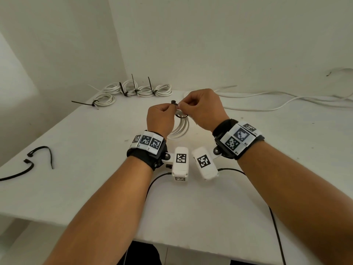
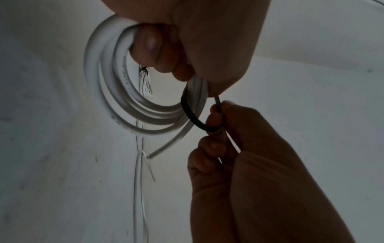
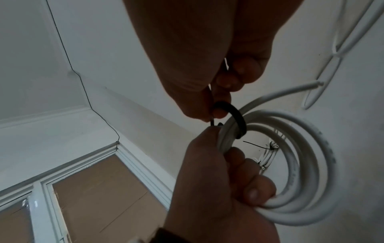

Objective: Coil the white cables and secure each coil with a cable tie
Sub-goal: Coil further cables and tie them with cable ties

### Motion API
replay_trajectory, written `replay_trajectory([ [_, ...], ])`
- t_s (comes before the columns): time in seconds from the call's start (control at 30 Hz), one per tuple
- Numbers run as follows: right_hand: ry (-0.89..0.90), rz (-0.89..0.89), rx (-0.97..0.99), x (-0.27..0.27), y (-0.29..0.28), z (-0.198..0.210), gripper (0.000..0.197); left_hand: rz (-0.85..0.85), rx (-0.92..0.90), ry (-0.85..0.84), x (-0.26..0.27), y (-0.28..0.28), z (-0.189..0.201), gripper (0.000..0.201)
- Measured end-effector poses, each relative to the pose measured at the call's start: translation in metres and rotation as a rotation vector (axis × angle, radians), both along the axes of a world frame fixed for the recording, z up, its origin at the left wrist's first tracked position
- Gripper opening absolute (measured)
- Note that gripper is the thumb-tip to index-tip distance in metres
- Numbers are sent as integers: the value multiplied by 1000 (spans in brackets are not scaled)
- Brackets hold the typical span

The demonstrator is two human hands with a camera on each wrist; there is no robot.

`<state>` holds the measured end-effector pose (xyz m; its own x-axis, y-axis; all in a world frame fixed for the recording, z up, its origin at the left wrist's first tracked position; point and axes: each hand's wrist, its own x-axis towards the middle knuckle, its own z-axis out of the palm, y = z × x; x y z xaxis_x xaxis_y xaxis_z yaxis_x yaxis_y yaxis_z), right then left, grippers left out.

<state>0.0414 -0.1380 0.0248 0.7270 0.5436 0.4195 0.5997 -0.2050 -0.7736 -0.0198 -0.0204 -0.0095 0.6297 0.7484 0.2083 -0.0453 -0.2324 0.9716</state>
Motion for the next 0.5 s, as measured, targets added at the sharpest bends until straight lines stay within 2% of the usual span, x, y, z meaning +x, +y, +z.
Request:
replay_trajectory([
  [0.17, -43, -46, -41, 2, -3, 3, 15, -5, 85, -11, -4, -1, -1, 21],
  [0.33, -50, -63, -58, 0, -4, 4, 15, -31, 139, 1, -3, 0, -4, 24],
  [0.5, -60, -82, -88, 2, -3, 5, 18, -1, 365, -10, -4, -2, -3, 26],
])
